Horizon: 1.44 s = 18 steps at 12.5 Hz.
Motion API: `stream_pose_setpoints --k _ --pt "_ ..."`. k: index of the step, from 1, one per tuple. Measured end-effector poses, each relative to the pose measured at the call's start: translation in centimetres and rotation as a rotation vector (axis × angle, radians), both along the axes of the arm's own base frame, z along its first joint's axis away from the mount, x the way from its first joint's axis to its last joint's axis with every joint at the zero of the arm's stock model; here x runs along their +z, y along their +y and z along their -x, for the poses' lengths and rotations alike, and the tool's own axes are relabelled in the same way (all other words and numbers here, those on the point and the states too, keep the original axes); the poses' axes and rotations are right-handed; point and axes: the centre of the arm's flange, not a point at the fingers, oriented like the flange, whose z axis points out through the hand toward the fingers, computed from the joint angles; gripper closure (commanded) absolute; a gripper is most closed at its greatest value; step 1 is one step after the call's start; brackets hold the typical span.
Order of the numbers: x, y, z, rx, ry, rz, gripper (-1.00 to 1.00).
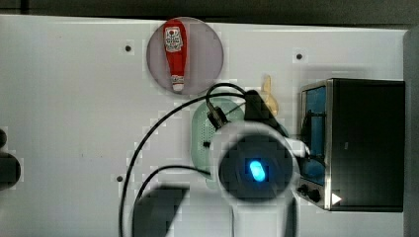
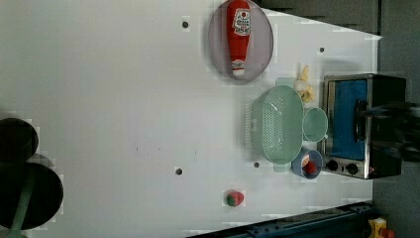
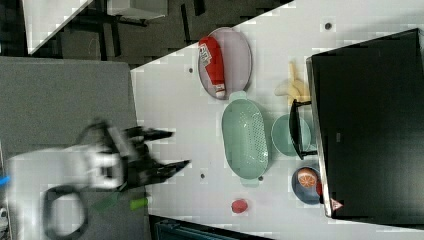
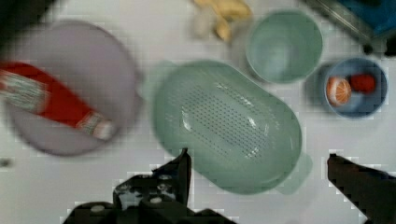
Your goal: Drag strainer right to left.
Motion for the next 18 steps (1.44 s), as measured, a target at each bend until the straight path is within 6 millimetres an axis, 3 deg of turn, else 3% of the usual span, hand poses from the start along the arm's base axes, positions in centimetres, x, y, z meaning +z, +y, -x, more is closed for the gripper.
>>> stream_pose_setpoints --k 2,3,5,10,15,18 --pt "-9.5 0.6 -0.8 -0.016 0.105 -0.004 -1.00" --pt "-13.7 1.0 0.1 -0.037 0.174 0.004 -1.00" --pt "-18.9 1.3 1.1 -0.106 0.206 0.015 -1.00" --pt "-25.3 1.5 -2.4 -0.340 0.079 0.016 -1.00" --pt "-31.3 3.8 -1.5 -0.418 0.070 0.008 -1.00" --pt "-33.2 5.6 -0.9 -0.483 0.084 -0.003 -1.00"
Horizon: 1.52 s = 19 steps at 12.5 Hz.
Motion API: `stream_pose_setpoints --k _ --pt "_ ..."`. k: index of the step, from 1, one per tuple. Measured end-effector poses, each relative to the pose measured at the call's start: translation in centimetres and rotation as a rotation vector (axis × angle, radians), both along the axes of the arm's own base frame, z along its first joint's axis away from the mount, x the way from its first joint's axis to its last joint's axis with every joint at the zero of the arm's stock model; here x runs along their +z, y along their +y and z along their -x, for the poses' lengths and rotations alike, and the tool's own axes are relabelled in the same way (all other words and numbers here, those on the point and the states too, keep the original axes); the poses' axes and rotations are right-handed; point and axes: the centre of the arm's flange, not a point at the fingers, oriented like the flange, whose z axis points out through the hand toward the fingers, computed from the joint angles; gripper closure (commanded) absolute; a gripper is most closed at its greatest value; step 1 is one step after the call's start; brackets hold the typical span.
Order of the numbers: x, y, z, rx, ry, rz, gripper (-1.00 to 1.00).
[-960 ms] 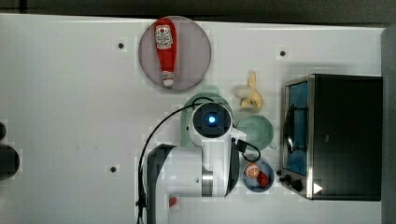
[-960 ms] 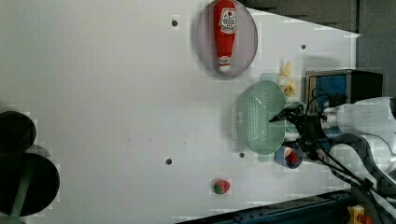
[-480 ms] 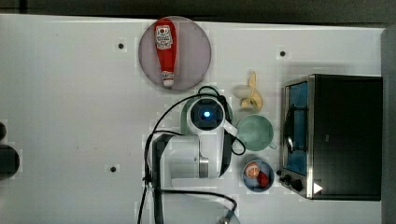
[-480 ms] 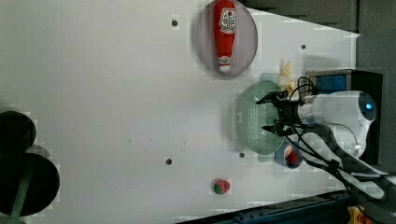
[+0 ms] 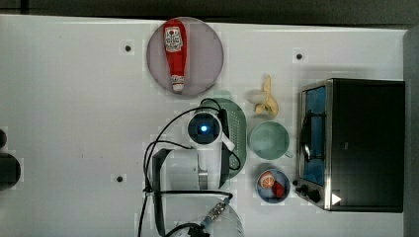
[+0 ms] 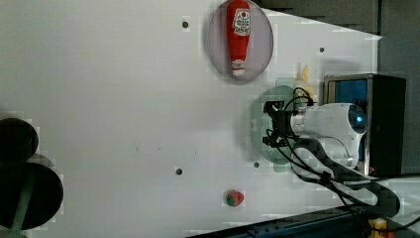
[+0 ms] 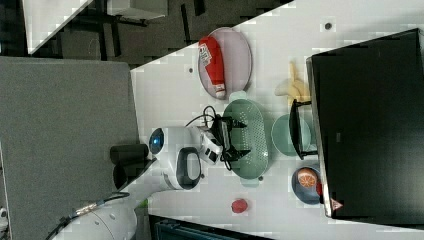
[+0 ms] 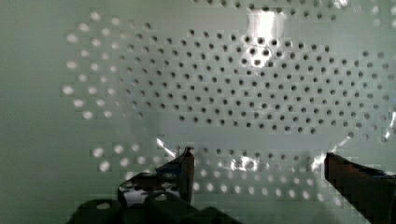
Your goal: Drag strainer right to left.
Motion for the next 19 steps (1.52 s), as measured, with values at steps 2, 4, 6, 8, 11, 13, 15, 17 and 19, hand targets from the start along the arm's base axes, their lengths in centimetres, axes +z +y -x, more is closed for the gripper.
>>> stream_pose_setpoints --k 2,4,6,8,11,13,15,17,19 --pt "0.3 1.4 0.3 0.015 -0.007 -0.008 -1.00" --pt "1.5 2.8 -0.1 -0.019 -0.029 -0.035 -1.00" --pt "2.0 4.3 0.1 0.003 -0.031 -0.040 -1.00" --pt "2.1 5.3 0.4 -0.018 -0.033 -0.045 -1.00" --pt "2.1 8.2 0.3 -0.066 -0.033 -0.067 -1.00" --pt "2.1 10.6 0.2 -0.073 -0.038 -0.082 -1.00" --pt "2.4 12.9 0.8 -0.077 -0.040 -0.084 -1.00" --pt "1.9 15.5 1.9 -0.032 -0.029 -0.079 -1.00" --pt "1.8 17.8 2.6 -0.061 -0.009 -0.088 -1.00"
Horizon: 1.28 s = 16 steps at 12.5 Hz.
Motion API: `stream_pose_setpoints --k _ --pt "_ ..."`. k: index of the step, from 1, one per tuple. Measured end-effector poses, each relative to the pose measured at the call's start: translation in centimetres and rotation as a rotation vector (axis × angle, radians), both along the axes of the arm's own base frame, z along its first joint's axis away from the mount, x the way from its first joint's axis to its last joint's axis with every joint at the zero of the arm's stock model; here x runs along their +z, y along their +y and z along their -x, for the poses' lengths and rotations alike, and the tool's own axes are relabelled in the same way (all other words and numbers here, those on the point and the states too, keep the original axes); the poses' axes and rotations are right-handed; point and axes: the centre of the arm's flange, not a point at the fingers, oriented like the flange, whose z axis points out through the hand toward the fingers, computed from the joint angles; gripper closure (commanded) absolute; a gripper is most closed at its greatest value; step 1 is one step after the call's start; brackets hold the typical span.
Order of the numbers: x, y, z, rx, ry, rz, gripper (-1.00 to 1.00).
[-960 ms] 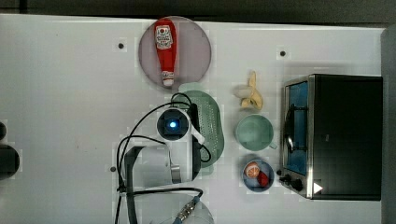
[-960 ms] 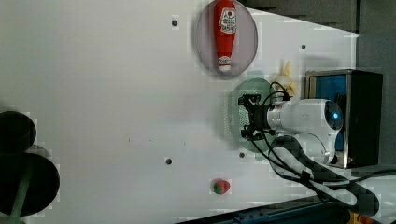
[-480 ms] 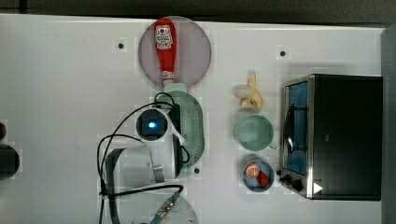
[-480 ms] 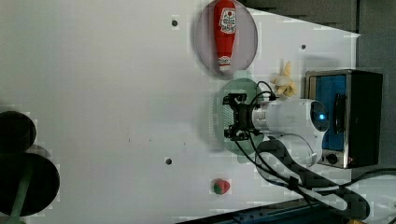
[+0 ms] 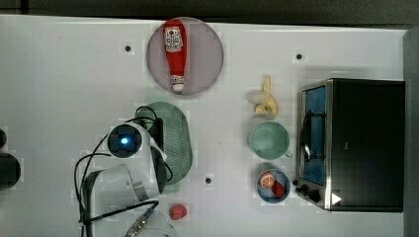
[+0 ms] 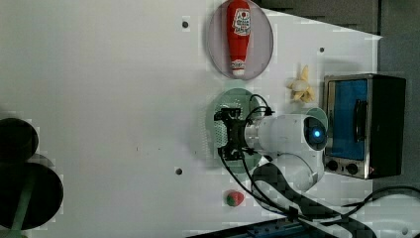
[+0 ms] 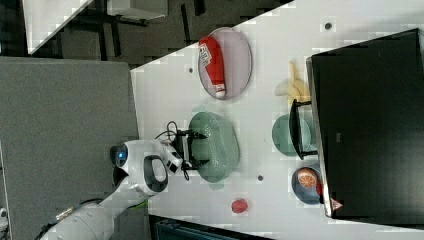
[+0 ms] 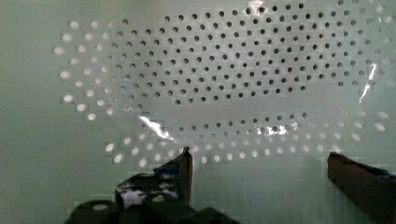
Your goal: Drag strainer right to left.
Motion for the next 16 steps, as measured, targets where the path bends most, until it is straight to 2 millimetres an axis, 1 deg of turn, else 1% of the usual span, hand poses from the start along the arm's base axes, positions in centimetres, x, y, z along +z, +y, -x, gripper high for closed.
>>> stream_pose_setpoints --k 1,4,5,6,8,10,11,13,14,16 --pt "-0.1 1.1 -0.3 -0.004 0.007 -0.002 -1.00" --pt "-0.8 2.8 -1.7 -0.006 0.001 -0.001 -1.00" --pt "-0.8 3.8 -2.2 -0.008 -0.002 -0.010 -1.00" --pt "-0.4 4.8 -2.9 -0.022 -0.011 -0.022 -1.00" --pt "0.1 6.0 -3.9 -0.077 -0.037 -0.039 -1.00" --pt "0.3 7.6 -4.7 -0.081 -0.046 -0.054 -1.00" --pt "0.3 8.3 -4.8 -0.067 -0.051 -0.055 -1.00" --pt "-0.3 9.8 -6.0 -0.063 -0.064 -0.069 -1.00" --pt "-0.7 10.4 -6.3 -0.065 -0.066 -0.074 -1.00" --pt "-1.4 11.5 -5.2 -0.069 -0.042 -0.074 -1.00"
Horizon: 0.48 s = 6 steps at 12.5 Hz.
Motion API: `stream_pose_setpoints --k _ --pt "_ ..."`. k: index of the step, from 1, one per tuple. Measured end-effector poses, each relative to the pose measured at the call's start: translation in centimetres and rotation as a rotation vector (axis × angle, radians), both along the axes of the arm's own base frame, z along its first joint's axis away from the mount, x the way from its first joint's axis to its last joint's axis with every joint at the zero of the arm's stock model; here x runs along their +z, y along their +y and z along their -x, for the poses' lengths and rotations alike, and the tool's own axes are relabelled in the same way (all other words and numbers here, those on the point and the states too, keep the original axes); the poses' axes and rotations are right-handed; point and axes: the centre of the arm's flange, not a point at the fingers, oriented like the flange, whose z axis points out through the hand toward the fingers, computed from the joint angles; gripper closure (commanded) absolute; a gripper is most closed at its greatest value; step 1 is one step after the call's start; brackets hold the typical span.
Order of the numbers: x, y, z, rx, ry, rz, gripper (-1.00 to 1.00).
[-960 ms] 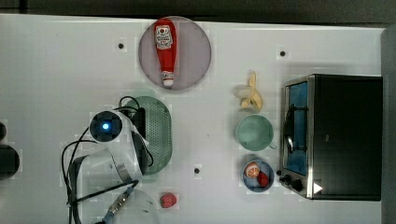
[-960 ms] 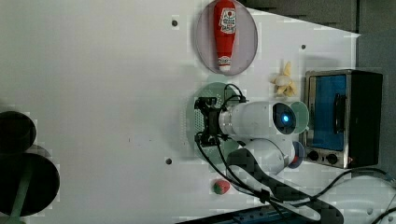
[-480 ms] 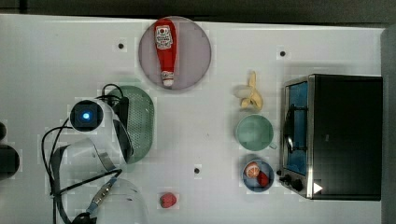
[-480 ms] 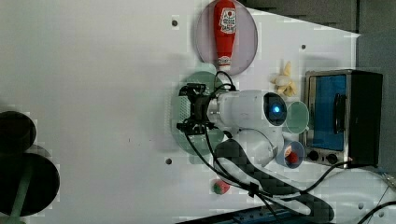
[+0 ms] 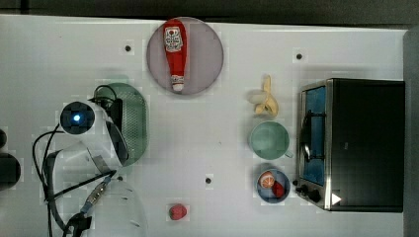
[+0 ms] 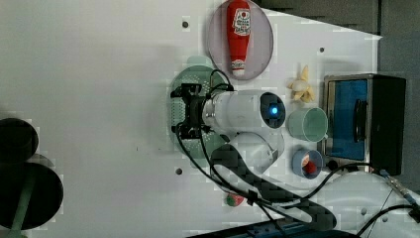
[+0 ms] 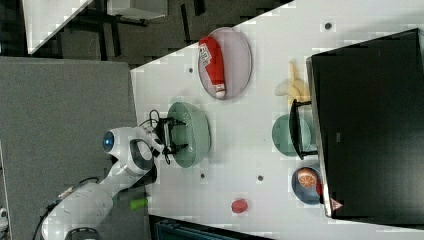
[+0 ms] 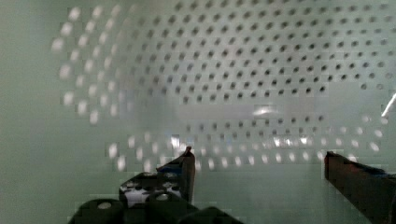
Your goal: Drag strainer right to left.
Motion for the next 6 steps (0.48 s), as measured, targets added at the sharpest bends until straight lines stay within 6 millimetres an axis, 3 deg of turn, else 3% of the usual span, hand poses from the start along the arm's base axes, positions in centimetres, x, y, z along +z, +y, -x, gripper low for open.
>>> stream_pose_setpoints --k 6 --pt "-0.4 3.5 1.1 -0.032 0.020 0.017 -1.00"
